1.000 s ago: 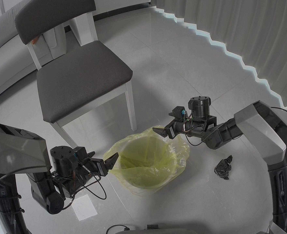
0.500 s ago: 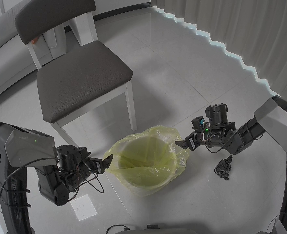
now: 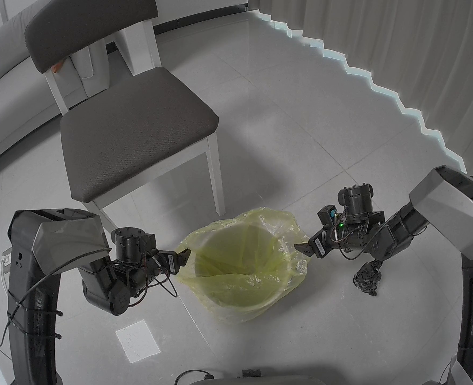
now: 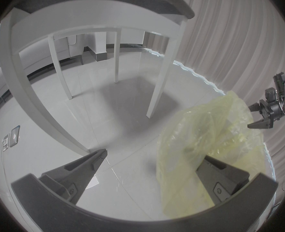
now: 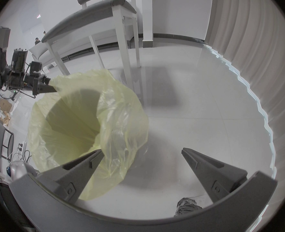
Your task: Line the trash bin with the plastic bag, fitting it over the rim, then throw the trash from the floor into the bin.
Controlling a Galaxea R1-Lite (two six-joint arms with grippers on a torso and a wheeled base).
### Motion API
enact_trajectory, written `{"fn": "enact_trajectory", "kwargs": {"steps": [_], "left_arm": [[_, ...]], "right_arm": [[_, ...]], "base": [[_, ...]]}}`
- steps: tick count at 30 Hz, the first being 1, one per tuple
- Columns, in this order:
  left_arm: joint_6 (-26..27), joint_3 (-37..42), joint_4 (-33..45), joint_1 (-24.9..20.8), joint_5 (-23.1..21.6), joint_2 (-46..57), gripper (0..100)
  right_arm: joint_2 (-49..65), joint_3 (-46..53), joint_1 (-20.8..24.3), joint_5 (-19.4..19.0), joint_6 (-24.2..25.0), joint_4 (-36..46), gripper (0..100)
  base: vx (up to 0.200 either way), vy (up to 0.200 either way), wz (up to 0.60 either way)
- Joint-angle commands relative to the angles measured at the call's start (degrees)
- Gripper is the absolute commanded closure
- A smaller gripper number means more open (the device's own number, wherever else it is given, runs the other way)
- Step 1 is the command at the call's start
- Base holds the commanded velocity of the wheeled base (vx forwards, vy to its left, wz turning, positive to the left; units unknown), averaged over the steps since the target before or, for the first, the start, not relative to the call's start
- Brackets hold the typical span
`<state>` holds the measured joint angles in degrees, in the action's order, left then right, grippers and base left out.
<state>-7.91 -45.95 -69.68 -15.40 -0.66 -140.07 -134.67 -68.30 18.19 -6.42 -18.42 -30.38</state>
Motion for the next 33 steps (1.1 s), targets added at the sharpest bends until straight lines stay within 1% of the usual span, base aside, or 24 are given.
{"fn": "enact_trajectory", "kwargs": {"steps": [1,4,13,19,22,24,26,31,33], "left_arm": [[0.0,-4.8,2.9,1.4,-0.1,-3.5,0],[0.0,-6.4,5.6,2.1,-0.2,-4.2,0],[1.2,-11.7,9.9,2.7,-0.4,-6.4,0],[1.2,-12.6,12.3,2.3,-0.6,-6.2,0],[1.2,-11.1,12.4,2.7,-1.2,-4.9,0],[1.1,-8.7,11.7,2.8,-2.6,-3.5,0],[1.0,-6.7,11.2,3.1,-2.9,-1.6,0],[0.9,-1.3,9.1,4.5,-3.6,4.1,0],[0.6,1.4,8.3,5.0,-5.9,6.7,0]], "right_arm": [[-6.1,-3.7,-1.0,-0.1,-0.6,0.1,0],[-8.3,-5.6,-1.1,-0.1,-0.8,0.4,0],[-14.3,-9.5,-1.2,0.1,-0.9,0.3,0],[-15.3,-10.7,-1.4,0.1,-0.9,0.8,0],[-15.2,-10.5,-1.4,0.1,-1.3,0.9,0],[-14.8,-9.9,-1.4,0.1,-1.8,0.8,0],[-13.3,-9.1,-1.7,0.1,-1.9,0.5,0],[-5.2,-5.7,-2.5,0.1,-2.1,1.0,0],[-1.1,-4.2,-3.2,0.0,-2.6,2.4,0]], "base": [[0.0,0.0,0.0],[0.0,0.0,0.0],[0.0,0.0,0.0],[0.0,0.0,0.0],[0.0,0.0,0.0],[0.0,0.0,0.0],[0.0,0.0,0.0],[0.0,0.0,0.0],[0.0,0.0,0.0]]}}
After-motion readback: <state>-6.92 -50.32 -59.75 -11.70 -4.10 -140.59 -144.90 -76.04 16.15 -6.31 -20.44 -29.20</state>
